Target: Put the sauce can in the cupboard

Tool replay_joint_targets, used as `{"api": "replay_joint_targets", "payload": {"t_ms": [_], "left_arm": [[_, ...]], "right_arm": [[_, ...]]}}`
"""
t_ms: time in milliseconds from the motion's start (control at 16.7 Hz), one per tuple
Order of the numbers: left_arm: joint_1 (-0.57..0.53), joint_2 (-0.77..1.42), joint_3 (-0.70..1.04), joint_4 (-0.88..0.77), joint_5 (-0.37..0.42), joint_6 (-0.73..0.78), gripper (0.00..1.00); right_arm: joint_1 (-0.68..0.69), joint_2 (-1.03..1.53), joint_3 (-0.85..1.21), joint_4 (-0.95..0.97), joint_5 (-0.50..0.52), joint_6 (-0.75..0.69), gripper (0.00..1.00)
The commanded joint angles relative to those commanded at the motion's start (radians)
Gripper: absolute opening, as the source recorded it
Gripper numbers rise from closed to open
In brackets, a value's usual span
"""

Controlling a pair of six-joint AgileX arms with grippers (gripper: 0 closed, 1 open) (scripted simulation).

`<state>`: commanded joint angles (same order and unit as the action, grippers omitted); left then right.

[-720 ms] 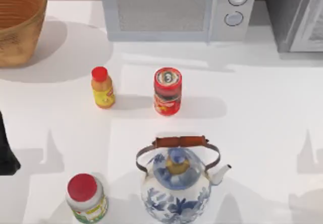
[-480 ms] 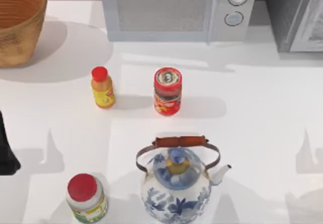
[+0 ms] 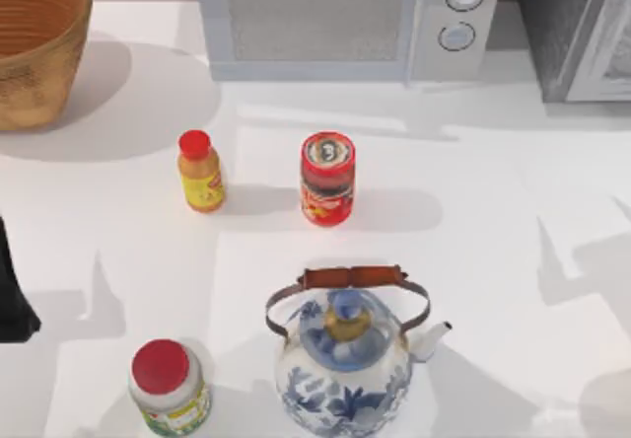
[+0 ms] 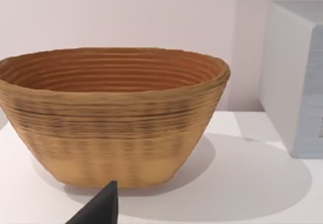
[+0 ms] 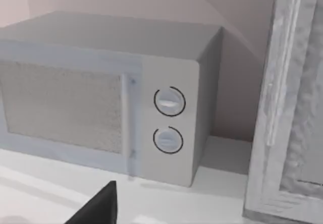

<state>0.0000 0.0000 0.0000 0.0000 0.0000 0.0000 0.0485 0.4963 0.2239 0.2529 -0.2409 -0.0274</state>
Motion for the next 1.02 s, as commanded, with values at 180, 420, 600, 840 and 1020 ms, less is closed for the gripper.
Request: {"api": "replay_joint_targets", "payload": {"t_ms": [180, 420, 600, 840, 1020], "left_arm": [[0.000, 0.000, 0.000, 0.000, 0.000, 0.000, 1.00], [0.000, 0.000, 0.000, 0.000, 0.000, 0.000, 1.00], [0.000, 0.000, 0.000, 0.000, 0.000, 0.000, 1.00], [0.000, 0.000, 0.000, 0.000, 0.000, 0.000, 1.00], [0.000, 0.000, 0.000, 0.000, 0.000, 0.000, 1.00]], "right_arm": [[0.023, 0.273, 0.125, 0.141, -0.130, -0.012, 1.00], [0.059, 0.667, 0.311, 0.350, -0.320, -0.021, 1.00], [0.088, 0.970, 0.454, 0.512, -0.468, -0.016, 1.00], [0.127, 1.359, 0.640, 0.720, -0.660, 0.009, 1.00], [0.154, 1.621, 0.769, 0.866, -0.791, 0.034, 1.00]]}}
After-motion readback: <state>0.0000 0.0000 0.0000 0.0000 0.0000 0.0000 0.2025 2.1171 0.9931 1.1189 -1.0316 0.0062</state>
